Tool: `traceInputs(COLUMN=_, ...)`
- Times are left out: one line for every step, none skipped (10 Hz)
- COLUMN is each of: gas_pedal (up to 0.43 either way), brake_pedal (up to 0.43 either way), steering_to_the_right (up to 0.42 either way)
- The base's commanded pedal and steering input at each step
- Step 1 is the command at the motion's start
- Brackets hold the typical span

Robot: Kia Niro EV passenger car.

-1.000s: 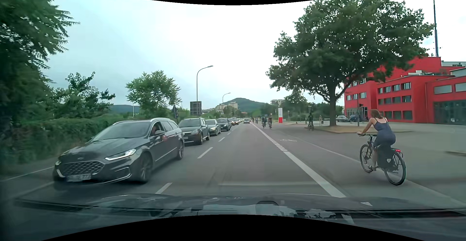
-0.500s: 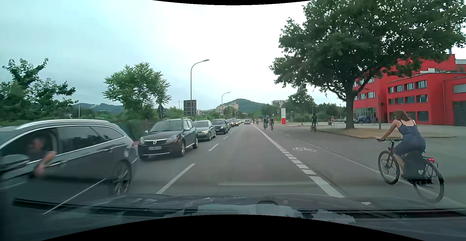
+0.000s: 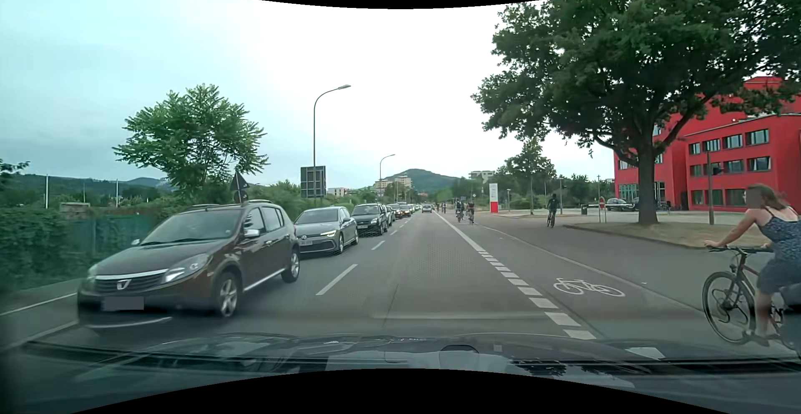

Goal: Follow the waypoints while adhering to traffic rules and regulations

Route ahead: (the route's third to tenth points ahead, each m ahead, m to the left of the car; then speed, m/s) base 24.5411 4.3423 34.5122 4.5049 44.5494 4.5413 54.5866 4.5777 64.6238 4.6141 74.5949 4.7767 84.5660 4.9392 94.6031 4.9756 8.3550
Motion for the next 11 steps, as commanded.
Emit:
traceInputs(gas_pedal=0.197, brake_pedal=0.000, steering_to_the_right=-0.008)
traceInputs(gas_pedal=0.189, brake_pedal=0.000, steering_to_the_right=-0.007)
traceInputs(gas_pedal=0.177, brake_pedal=0.000, steering_to_the_right=-0.005)
traceInputs(gas_pedal=0.169, brake_pedal=0.000, steering_to_the_right=-0.001)
traceInputs(gas_pedal=0.157, brake_pedal=0.000, steering_to_the_right=0.000)
traceInputs(gas_pedal=0.150, brake_pedal=0.000, steering_to_the_right=-0.001)
traceInputs(gas_pedal=0.150, brake_pedal=0.000, steering_to_the_right=0.000)
traceInputs(gas_pedal=0.138, brake_pedal=0.000, steering_to_the_right=0.000)
traceInputs(gas_pedal=0.138, brake_pedal=0.000, steering_to_the_right=0.000)
traceInputs(gas_pedal=0.130, brake_pedal=0.000, steering_to_the_right=0.000)
traceInputs(gas_pedal=0.130, brake_pedal=0.000, steering_to_the_right=0.000)
